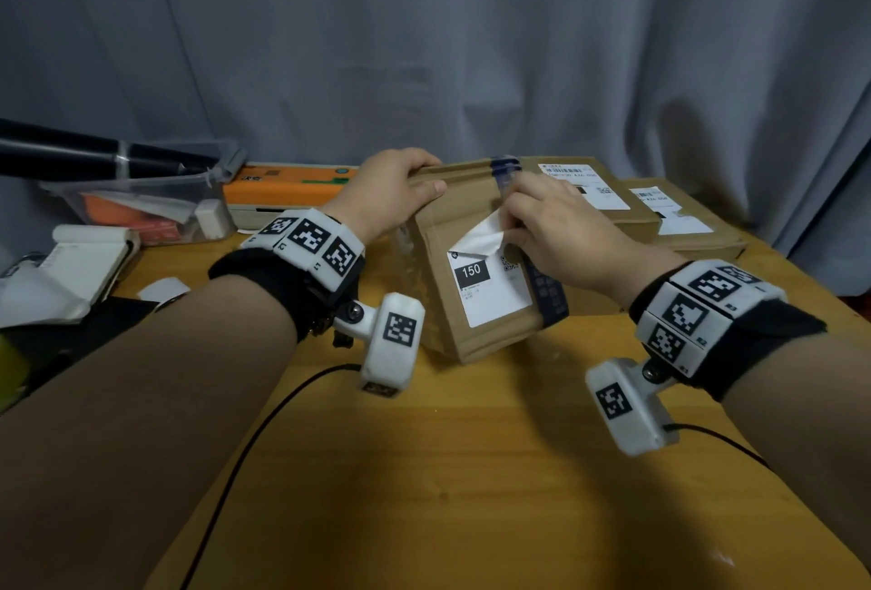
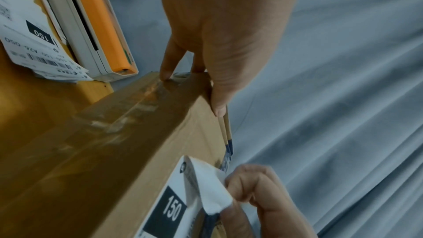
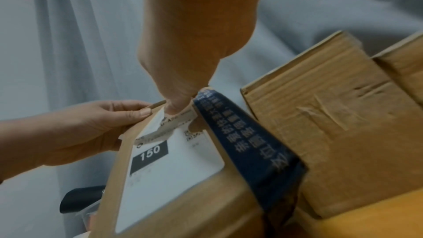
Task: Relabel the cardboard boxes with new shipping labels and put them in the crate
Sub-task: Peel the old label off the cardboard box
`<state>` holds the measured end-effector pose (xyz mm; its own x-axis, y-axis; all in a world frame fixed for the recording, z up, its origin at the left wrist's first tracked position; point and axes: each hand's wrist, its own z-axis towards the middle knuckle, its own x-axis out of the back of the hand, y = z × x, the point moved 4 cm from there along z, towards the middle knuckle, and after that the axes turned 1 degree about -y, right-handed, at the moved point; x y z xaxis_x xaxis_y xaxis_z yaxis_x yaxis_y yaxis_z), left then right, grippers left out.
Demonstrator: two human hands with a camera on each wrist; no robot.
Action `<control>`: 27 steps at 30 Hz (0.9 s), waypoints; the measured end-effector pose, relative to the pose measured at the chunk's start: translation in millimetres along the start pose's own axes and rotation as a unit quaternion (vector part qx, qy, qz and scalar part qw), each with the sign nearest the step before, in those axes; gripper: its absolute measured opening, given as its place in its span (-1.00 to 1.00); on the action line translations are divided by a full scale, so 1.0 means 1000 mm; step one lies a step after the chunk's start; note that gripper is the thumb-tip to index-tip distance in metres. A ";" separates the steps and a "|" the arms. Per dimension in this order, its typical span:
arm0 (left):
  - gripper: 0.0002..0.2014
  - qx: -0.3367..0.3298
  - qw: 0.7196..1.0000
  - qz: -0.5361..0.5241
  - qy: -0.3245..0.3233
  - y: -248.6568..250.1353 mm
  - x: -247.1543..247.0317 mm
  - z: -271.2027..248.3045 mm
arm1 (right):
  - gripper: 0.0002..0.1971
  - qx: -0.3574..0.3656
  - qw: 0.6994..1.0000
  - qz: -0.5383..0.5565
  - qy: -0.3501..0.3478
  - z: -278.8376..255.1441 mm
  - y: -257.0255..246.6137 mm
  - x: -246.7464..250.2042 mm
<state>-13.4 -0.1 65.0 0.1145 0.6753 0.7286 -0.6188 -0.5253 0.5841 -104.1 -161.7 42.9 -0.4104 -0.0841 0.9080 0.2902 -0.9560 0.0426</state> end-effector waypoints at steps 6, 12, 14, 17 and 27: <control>-0.70 -0.009 1.000 0.008 -0.001 0.007 -0.005 -0.003 | -0.54 -0.071 0.985 0.149 0.050 -0.008 0.009 0.003; -0.34 0.027 0.996 0.057 -0.061 0.006 -0.014 -0.009 | -0.78 -0.087 0.989 0.106 0.048 0.001 0.012 0.009; -0.33 0.033 0.996 0.056 -0.056 0.004 -0.013 -0.010 | -0.85 -0.086 0.990 0.100 0.059 0.001 0.012 0.011; -0.34 0.046 0.997 0.052 -0.039 0.000 -0.011 -0.009 | -0.86 -0.069 0.993 0.087 0.048 -0.003 0.010 0.008; -0.39 0.079 0.994 0.037 -0.059 -0.008 -0.008 0.001 | -0.91 -0.062 0.992 0.100 0.052 -0.011 0.018 0.007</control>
<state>-9.0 -1.8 54.8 0.1689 0.5719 0.8027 -0.5004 -0.6519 0.5697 -110.9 -182.3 45.1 -0.4444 -0.2979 0.8448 0.2693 -0.9439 -0.1912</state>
